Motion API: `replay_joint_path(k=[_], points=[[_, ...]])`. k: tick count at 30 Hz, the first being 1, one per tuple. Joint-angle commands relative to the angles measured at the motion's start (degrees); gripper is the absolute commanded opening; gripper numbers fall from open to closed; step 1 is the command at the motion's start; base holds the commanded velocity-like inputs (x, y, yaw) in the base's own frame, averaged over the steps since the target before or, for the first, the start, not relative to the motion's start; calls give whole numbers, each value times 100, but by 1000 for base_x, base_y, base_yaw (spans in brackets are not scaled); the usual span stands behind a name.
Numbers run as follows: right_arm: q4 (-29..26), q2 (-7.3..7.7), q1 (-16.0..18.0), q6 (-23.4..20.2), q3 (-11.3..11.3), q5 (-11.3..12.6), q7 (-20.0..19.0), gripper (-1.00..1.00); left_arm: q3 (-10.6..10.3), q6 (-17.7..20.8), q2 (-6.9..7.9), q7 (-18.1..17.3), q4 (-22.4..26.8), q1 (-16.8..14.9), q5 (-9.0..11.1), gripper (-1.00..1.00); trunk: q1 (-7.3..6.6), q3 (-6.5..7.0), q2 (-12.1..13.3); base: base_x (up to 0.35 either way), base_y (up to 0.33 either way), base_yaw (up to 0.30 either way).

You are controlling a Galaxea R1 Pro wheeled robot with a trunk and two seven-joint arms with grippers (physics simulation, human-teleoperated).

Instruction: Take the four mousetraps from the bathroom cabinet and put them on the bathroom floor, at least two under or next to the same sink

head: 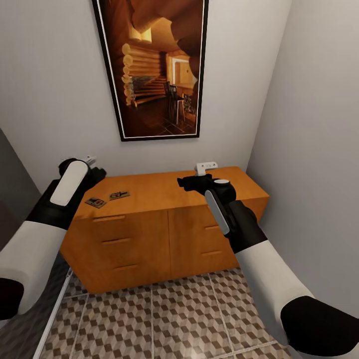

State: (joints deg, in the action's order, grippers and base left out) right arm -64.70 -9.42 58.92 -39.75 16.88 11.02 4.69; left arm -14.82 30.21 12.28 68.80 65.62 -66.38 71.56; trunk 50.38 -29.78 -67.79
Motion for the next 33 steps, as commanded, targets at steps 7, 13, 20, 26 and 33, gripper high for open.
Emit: replay_joint_path(k=[7, 13, 20, 26, 33], points=[[93, -10, 5, -16, 8, 58, 49, 100, 55, -559, -137, 42, -10, -6, 13, 100, 0, -6, -4, 0, 0, 0], [125, -14, 5, -15, 8, 51, 49, 100, 61, -903, -284, 73, -166, -6, -24, 100, 0, -6, -4, 0, 0, 0], [131, -15, 5, -15, 8, 53, 49, 100, 64, -987, -320, 79, -515, -6, -38, 100, 0, -6, -4, 0, 0, 0], [140, -16, 5, -15, 8, 57, 49, 100, 81, -1011, -302, 97, -675, -19, -87, 100, 0, -6, -4, 0, 0, 0], [153, -16, 5, -15, 30, 58, 49, 100, 141, -1014, -269, 112, -720, -93, -270, 100, 0, -6, -4, 0, 0, 0]])
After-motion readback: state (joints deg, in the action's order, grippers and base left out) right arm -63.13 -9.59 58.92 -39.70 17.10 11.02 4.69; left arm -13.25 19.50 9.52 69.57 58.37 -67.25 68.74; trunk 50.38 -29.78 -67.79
